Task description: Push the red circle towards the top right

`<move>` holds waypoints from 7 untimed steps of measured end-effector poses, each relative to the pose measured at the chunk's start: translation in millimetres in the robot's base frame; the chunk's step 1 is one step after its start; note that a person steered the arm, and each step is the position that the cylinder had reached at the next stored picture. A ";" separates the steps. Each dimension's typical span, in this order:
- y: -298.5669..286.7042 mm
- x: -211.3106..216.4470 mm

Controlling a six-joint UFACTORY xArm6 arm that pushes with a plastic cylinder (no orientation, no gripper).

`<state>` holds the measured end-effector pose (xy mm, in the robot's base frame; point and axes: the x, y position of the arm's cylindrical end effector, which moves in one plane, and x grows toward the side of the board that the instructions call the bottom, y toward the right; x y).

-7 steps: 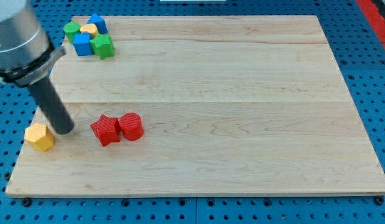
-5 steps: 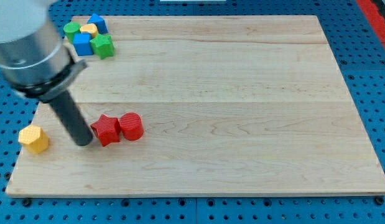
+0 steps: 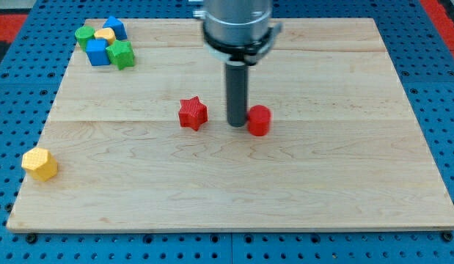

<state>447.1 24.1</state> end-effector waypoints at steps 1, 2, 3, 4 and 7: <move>0.0 9.2; 0.7 13.9; 0.8 15.4; 20.4 9.9; 77.3 7.1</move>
<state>454.2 101.4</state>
